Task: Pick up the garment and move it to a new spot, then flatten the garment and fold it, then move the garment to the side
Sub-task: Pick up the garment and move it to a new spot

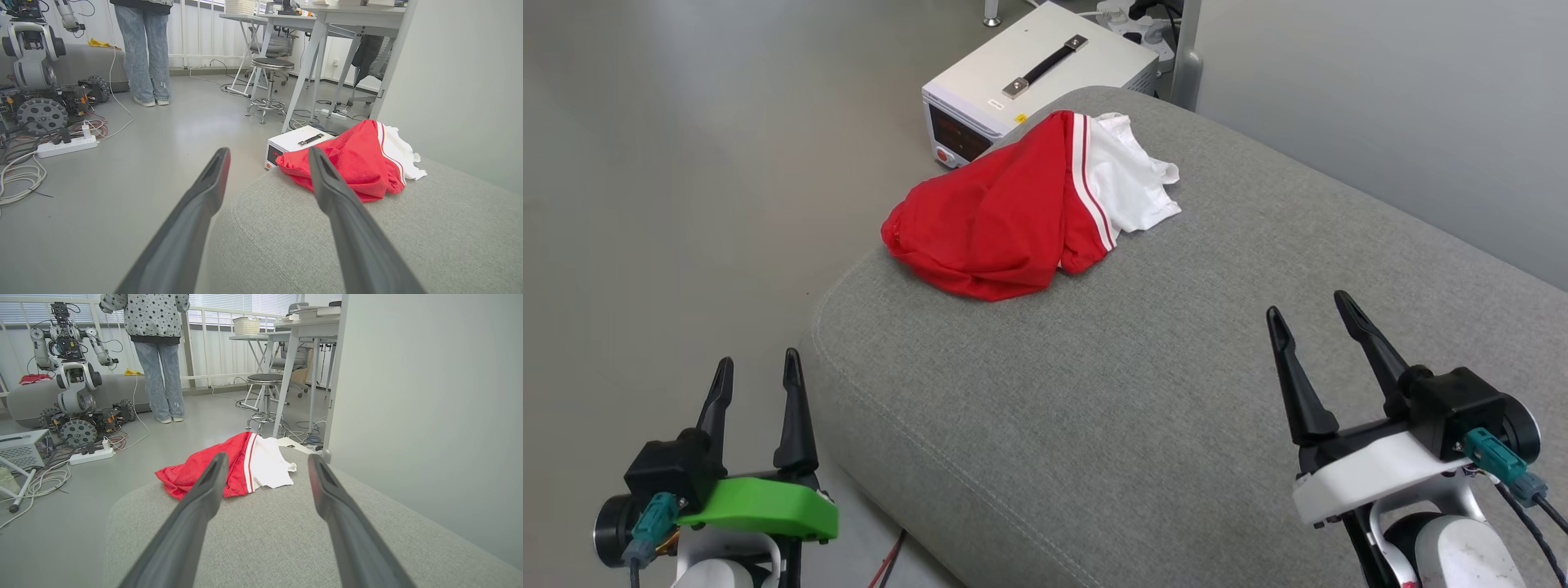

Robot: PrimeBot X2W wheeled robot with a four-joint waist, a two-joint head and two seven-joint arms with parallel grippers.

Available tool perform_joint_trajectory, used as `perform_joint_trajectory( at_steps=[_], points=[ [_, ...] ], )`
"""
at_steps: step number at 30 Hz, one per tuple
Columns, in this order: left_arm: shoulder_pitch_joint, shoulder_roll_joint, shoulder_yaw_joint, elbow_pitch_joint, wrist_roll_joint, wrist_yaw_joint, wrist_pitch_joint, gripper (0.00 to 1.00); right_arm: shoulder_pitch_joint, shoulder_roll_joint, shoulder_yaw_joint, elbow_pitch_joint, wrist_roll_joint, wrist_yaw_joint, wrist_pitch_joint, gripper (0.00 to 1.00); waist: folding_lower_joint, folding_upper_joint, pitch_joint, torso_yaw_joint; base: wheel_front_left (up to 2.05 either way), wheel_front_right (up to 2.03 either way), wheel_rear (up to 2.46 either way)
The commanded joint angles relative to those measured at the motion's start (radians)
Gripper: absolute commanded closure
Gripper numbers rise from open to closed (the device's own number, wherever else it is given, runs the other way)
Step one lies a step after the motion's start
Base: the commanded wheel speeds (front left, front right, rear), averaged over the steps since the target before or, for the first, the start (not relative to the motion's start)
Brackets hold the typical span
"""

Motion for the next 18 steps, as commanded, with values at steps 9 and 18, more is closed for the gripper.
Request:
perform_joint_trajectory(
  at_steps=[9, 18],
  points=[
    [-0.084, -0.009, -0.028, 0.005, 0.012, -0.006, -0.006, 0.00, -0.020, -0.023, -0.036, -0.036, -0.002, -0.001, 0.026, 0.00, 0.0000, 0.0000, 0.042, -0.008, -0.04, -0.04, -0.04],
    [-0.310, 0.001, -0.045, 0.098, -0.031, -0.004, -0.006, 0.00, -0.086, -0.091, -0.029, -0.112, -0.009, -0.001, 0.111, 0.00, 0.0000, 0.0000, 0.182, -0.104, 0.00, 0.00, 0.00]
  ],
)
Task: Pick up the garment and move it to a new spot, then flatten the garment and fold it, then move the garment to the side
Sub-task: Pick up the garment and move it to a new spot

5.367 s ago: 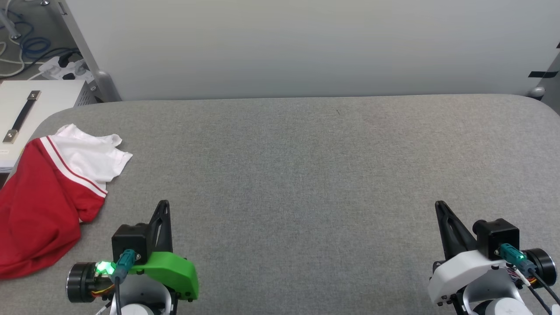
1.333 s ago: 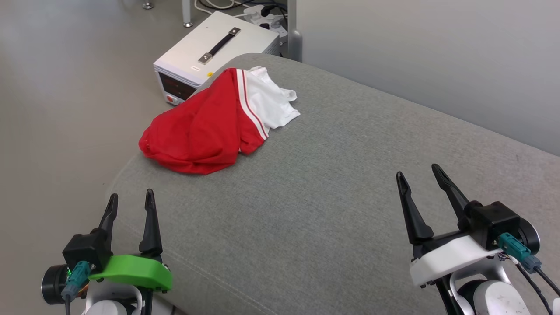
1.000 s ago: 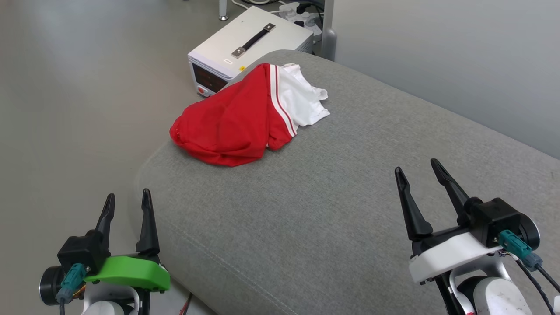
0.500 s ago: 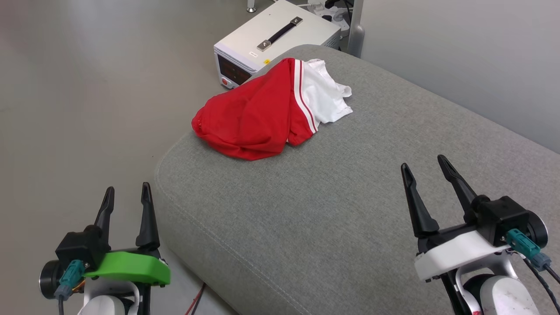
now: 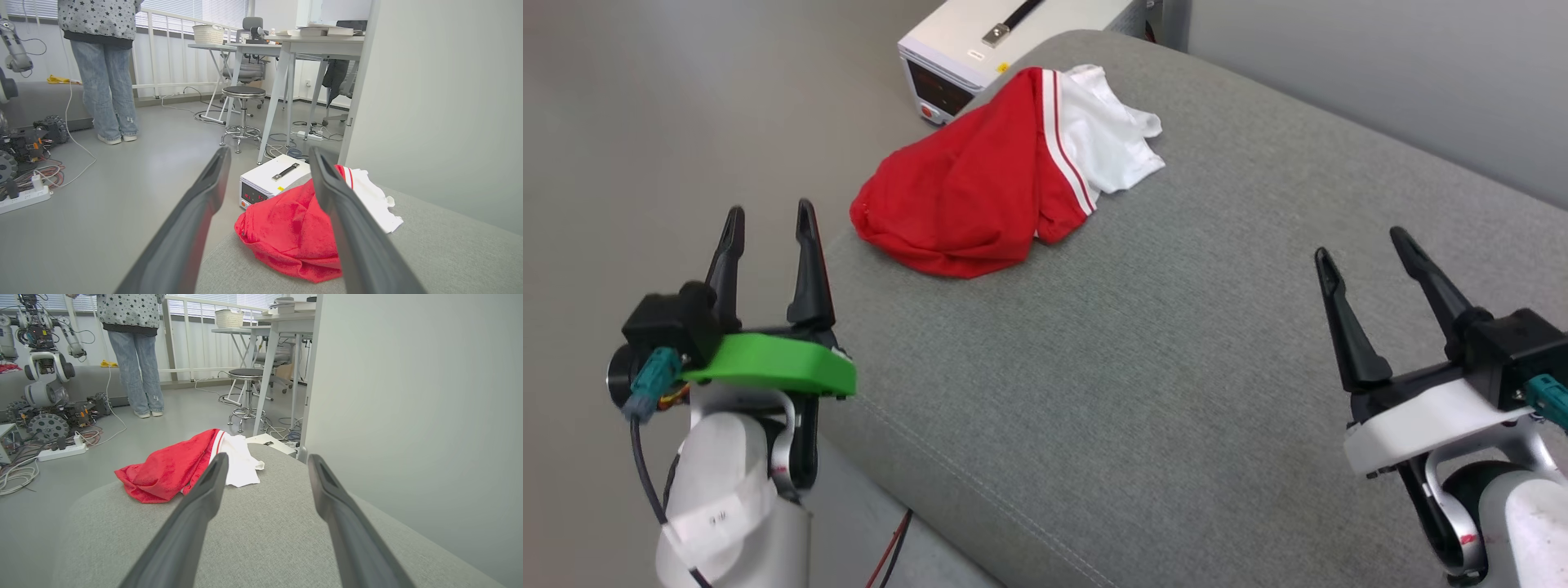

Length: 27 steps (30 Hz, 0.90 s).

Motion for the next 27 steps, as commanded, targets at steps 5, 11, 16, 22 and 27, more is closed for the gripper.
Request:
perform_joint_trajectory(
  at_steps=[5, 11, 16, 22, 27],
  points=[
    [-0.180, 0.059, -0.036, 0.117, -0.067, -0.006, 0.049, 0.00, -0.057, -0.037, 0.014, -0.035, 0.006, -0.001, 0.035, 0.00, 0.0000, 0.0000, 0.153, -0.137, 0.00, 0.00, 0.00],
    [-0.358, 0.154, -0.083, 0.239, -0.182, -0.007, 0.158, 0.00, -0.101, -0.071, 0.018, -0.061, 0.012, -0.001, 0.051, 0.00, 0.0000, 0.0000, 0.244, -0.214, 0.00, 0.00, 0.00],
    [-0.489, 0.237, -0.128, 0.342, -0.279, -0.007, 0.264, 0.00, -0.139, -0.089, 0.016, -0.092, 0.011, -0.001, 0.064, 0.00, 0.0000, 0.0000, 0.314, -0.260, 0.00, 0.00, 0.00],
    [-0.598, 0.331, -0.227, 0.442, -0.391, -0.007, 0.421, 0.00, -0.175, -0.108, 0.012, -0.132, 0.012, -0.001, 0.081, 0.00, 0.0000, 0.0000, 0.404, -0.303, 0.00, 0.00, 0.00],
    [-0.637, 0.381, -0.292, 0.499, -0.491, -0.007, 0.546, 0.00, -0.195, -0.123, 0.004, -0.158, 0.012, -0.001, 0.091, 0.00, 0.0000, 0.0000, 0.460, -0.324, 0.00, 0.00, 0.00]
  ],
)
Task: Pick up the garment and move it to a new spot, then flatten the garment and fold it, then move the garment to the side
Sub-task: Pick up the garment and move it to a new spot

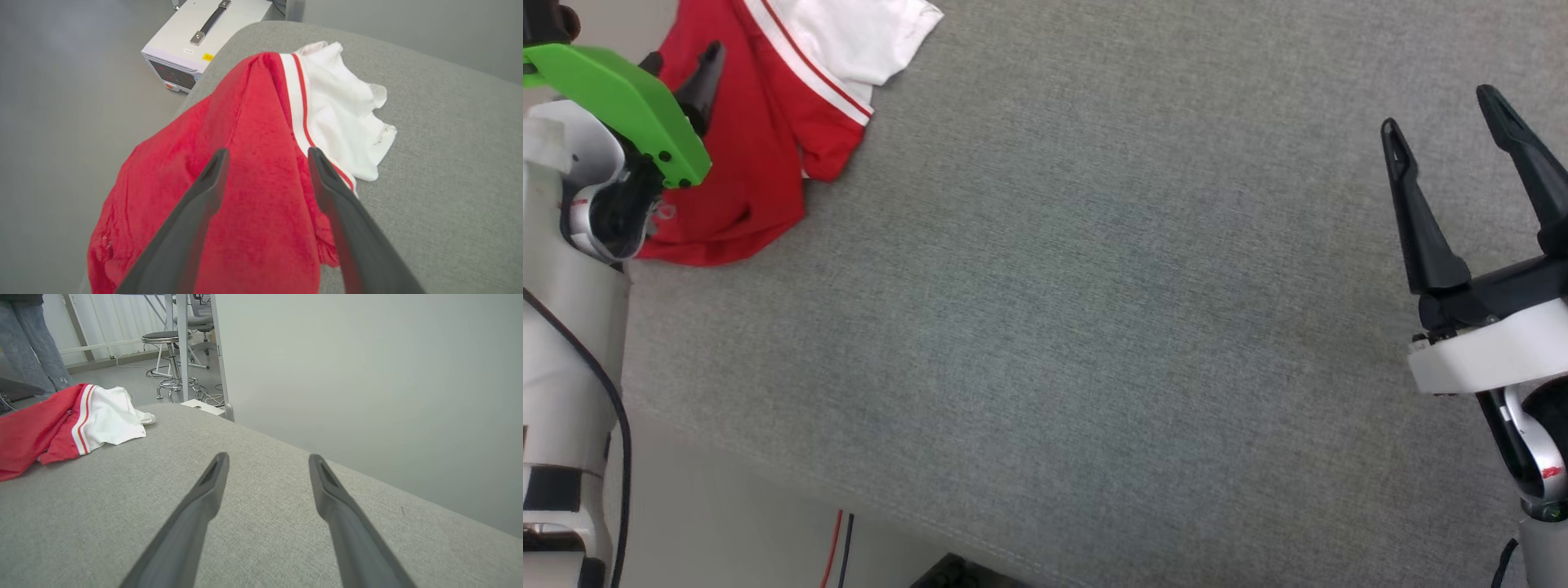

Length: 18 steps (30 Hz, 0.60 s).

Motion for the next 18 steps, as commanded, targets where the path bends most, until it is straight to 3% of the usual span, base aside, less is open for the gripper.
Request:
perform_joint_trajectory(
  at_steps=[1, 8, 16, 17, 18],
  points=[
    [-0.022, 0.018, -0.012, 0.016, -0.027, -0.003, 0.030, 0.00, -0.019, -0.006, -0.001, -0.014, 0.005, -0.001, 0.007, 0.00, -0.0001, 0.0000, 0.087, -0.062, 0.00, 0.00, 0.00],
    [-0.036, 0.055, -0.043, 0.141, -0.104, 0.006, 0.161, 0.00, -0.030, -0.021, -0.007, -0.050, 0.003, -0.001, 0.025, 0.00, -0.0001, 0.0000, 0.136, -0.073, 0.00, 0.00, 0.00],
    [-0.042, 0.012, -0.043, 0.292, -0.155, 0.035, 0.302, 0.00, -0.027, -0.030, -0.021, -0.075, 0.006, -0.001, 0.043, 0.00, -0.0001, 0.0000, 0.153, -0.070, 0.00, 0.00, 0.00],
    [-0.046, 0.009, -0.043, 0.302, -0.160, 0.033, 0.310, 0.61, -0.028, -0.031, -0.020, -0.077, 0.007, -0.001, 0.044, 0.00, -0.0001, 0.0000, 0.154, -0.070, 0.00, 0.00, 0.00],
    [-0.049, 0.009, -0.044, 0.306, -0.160, 0.032, 0.311, 1.00, -0.030, -0.031, -0.020, -0.078, 0.008, -0.001, 0.045, 0.00, -0.0001, 0.0000, 0.155, -0.069, 0.00, 0.00, 0.00]
  ],
)
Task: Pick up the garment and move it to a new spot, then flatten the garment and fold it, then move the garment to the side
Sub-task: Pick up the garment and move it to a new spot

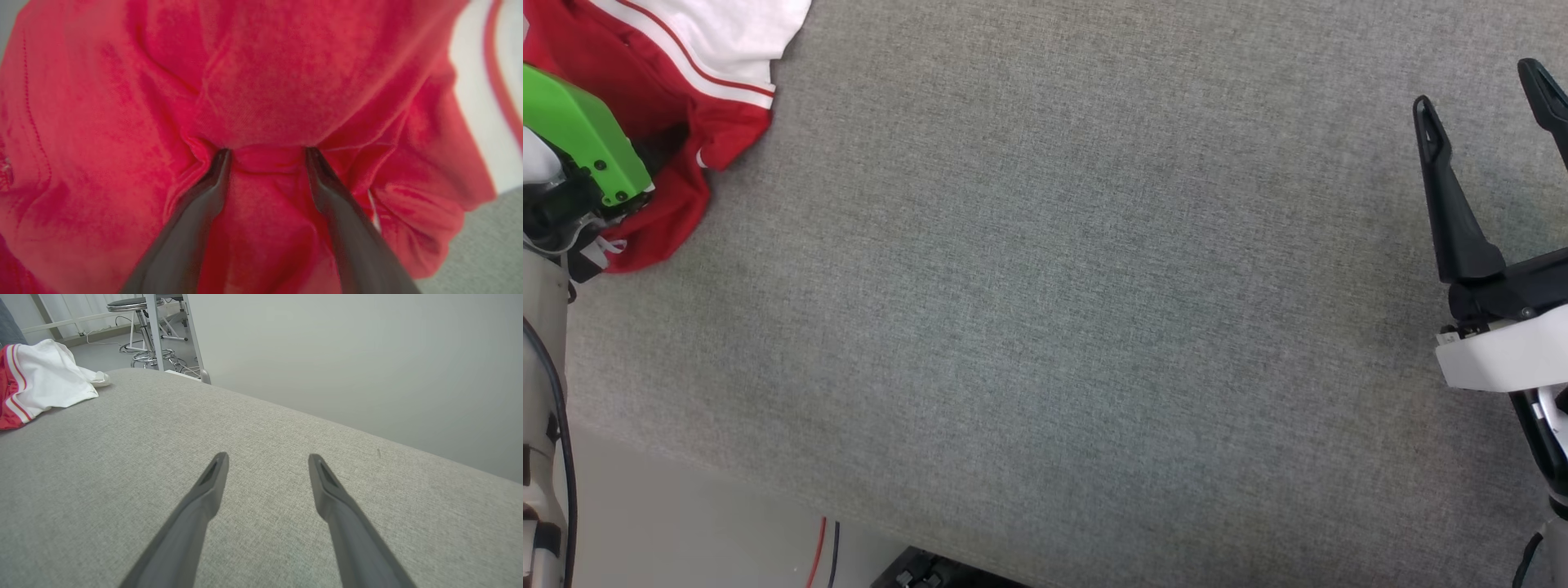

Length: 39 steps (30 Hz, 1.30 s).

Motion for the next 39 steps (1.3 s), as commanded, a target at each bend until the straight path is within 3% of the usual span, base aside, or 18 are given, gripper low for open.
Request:
perform_joint_trajectory(
  at_steps=[1, 6, 10, 20, 26, 32, 39],
  points=[
    [0.035, -0.043, -0.019, 0.039, 0.001, 0.004, 0.017, 1.00, -0.016, -0.002, -0.001, -0.009, 0.009, -0.001, 0.003, 0.00, 0.0000, -0.0002, 0.001, 0.000, 0.00, 0.00, 0.00],
    [0.019, -0.040, -0.028, 0.032, 0.023, 0.006, -0.069, 1.00, -0.015, 0.002, -0.004, 0.002, 0.012, -0.001, -0.004, 0.00, 0.0000, -0.0002, -0.025, 0.002, 0.00, 0.00, 0.00],
    [-0.001, -0.006, -0.040, 0.024, 0.064, 0.007, -0.173, 1.00, -0.007, 0.022, -0.006, 0.025, 0.015, -0.001, -0.027, 0.00, 0.0000, -0.0002, -0.075, -0.001, 0.00, 0.00, 0.00],
    [-0.031, 0.061, -0.065, -0.008, 0.161, 0.027, -0.458, 1.00, 0.048, 0.107, -0.011, 0.122, 0.027, -0.001, -0.112, 0.00, 0.0000, -0.0002, -0.264, -0.016, 0.00, 0.00, 0.00],
    [-0.005, 0.060, -0.058, -0.040, 0.182, 0.048, -0.627, 1.00, 0.093, 0.157, -0.027, 0.168, 0.026, -0.001, -0.152, 0.00, 0.0000, -0.0002, -0.368, -0.037, 0.00, 0.00, 0.00],
    [0.071, 0.064, -0.056, -0.072, 0.191, 0.062, -0.730, 1.00, 0.144, 0.204, -0.044, 0.212, 0.028, -0.001, -0.186, 0.00, 0.0000, -0.0002, -0.465, -0.079, 0.00, 0.00, 0.00],
    [0.171, 0.052, -0.055, -0.150, 0.185, 0.088, -0.773, 1.00, 0.201, 0.233, -0.061, 0.254, 0.027, -0.001, -0.208, 0.00, 0.0000, -0.0002, -0.551, -0.132, 0.00, 0.00, 0.00]
  ],
)
